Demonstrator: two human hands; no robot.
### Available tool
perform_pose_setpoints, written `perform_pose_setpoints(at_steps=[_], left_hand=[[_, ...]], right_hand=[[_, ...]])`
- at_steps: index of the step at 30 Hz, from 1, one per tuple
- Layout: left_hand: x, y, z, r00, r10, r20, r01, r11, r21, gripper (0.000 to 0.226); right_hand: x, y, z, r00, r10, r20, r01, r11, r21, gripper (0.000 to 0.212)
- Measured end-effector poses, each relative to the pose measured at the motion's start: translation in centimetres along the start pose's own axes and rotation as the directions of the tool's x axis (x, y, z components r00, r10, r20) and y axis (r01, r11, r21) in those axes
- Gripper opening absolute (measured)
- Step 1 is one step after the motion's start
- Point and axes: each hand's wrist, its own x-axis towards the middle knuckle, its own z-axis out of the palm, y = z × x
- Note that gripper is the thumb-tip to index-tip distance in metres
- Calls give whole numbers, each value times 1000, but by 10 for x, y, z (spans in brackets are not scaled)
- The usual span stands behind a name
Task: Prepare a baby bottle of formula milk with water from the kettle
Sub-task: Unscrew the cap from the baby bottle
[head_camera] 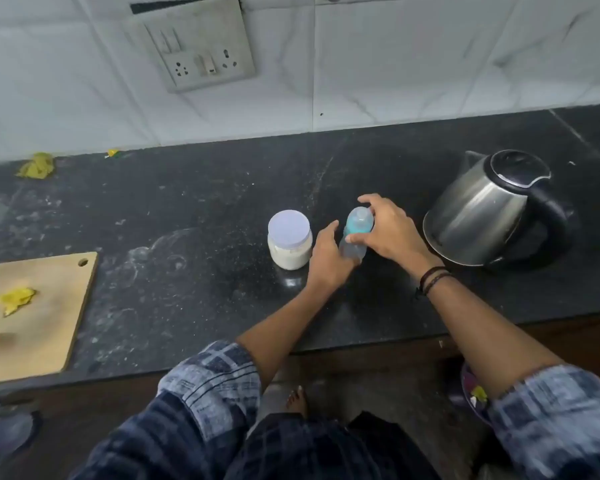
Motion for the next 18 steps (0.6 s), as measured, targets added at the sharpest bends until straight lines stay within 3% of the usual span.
perform_pose_setpoints(at_steps=[9,18], left_hand=[[23,-17,12,999,26,42,-25,1000,-2,66],[21,-24,31,993,95,-68,-92,995,41,60]], right_hand=[[3,16,16,995,-85,-53,82,995,-58,74],[8,27,13,985,-163,-61,161,986,-34,65]])
